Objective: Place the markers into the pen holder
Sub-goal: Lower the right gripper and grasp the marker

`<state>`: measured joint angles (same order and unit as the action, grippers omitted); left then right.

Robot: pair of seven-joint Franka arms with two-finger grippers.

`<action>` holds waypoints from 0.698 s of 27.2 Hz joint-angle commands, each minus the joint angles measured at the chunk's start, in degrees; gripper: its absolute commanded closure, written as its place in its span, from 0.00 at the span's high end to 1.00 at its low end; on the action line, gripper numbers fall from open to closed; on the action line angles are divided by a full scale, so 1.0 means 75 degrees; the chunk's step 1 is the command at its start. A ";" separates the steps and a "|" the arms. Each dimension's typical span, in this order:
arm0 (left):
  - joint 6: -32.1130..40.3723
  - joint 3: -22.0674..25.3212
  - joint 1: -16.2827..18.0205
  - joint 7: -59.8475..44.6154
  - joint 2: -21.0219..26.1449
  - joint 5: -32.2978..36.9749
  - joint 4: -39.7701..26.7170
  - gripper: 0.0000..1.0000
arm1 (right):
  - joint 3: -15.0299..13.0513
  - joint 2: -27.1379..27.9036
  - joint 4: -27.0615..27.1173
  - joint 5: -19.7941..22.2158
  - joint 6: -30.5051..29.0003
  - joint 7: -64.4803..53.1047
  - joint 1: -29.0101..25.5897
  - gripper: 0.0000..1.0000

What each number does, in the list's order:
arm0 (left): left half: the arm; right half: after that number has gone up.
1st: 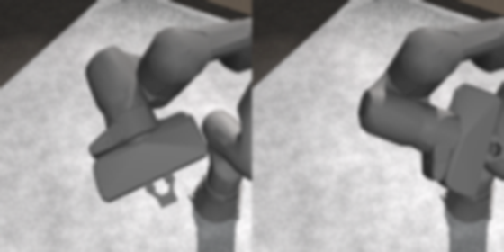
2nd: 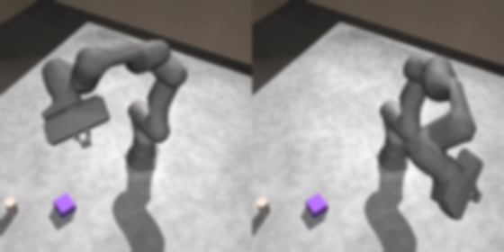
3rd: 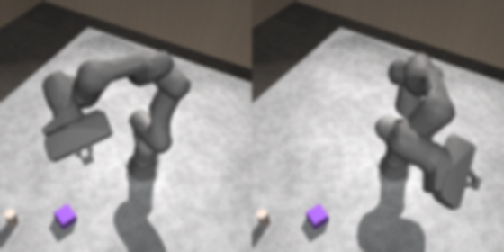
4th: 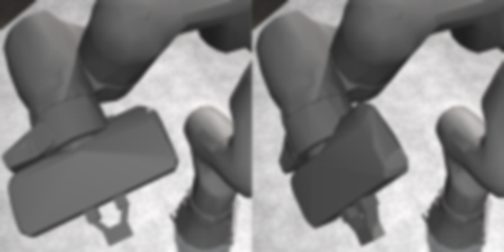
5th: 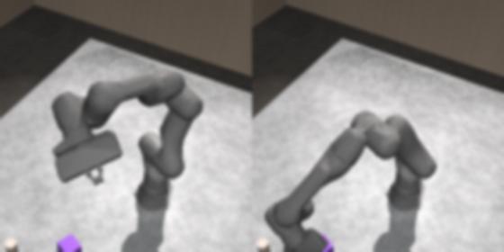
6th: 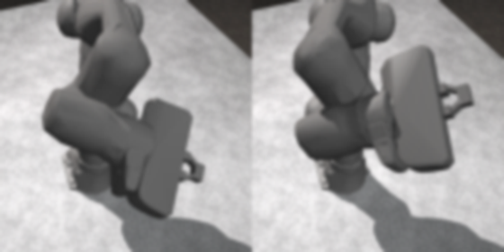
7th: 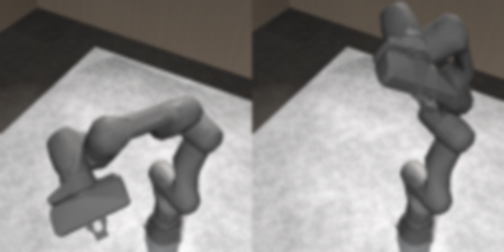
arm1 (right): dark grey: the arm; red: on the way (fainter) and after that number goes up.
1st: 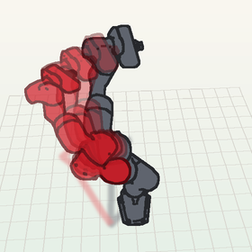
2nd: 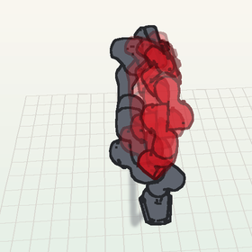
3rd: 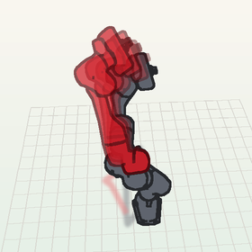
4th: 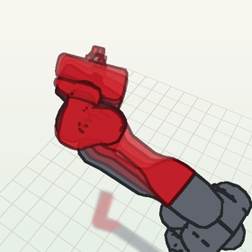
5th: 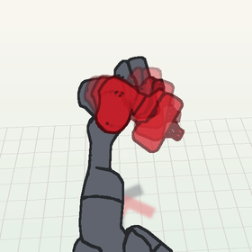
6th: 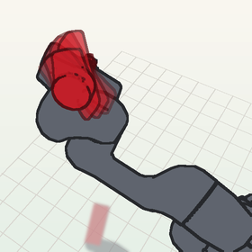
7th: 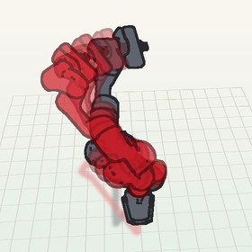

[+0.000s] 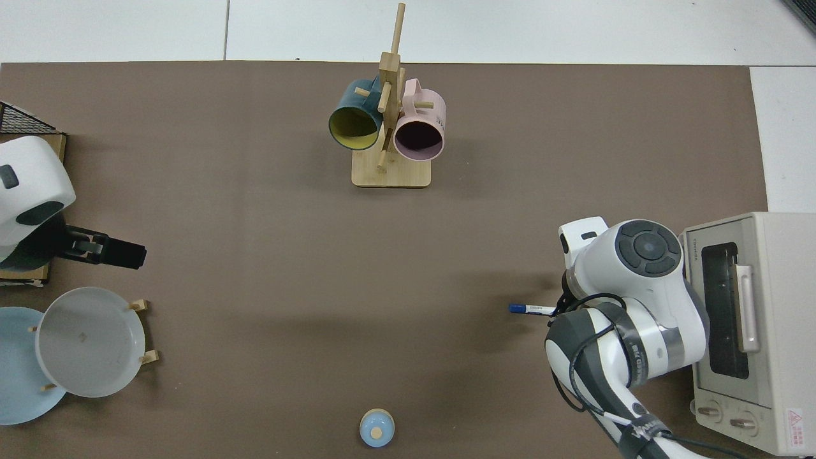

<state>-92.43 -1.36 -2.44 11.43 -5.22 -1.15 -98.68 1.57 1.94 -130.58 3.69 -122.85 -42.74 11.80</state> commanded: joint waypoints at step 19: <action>-0.0121 -0.0006 -0.0026 0.0128 -0.0172 -0.0070 -0.0225 1.00 | 0.0001 -0.0165 -0.1503 0.0293 -0.1632 -0.2621 -0.0519 0.87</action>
<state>-92.43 -1.54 -2.51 11.65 -5.22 -1.15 -98.69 1.13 2.48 -139.07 4.75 -133.09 -60.94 8.41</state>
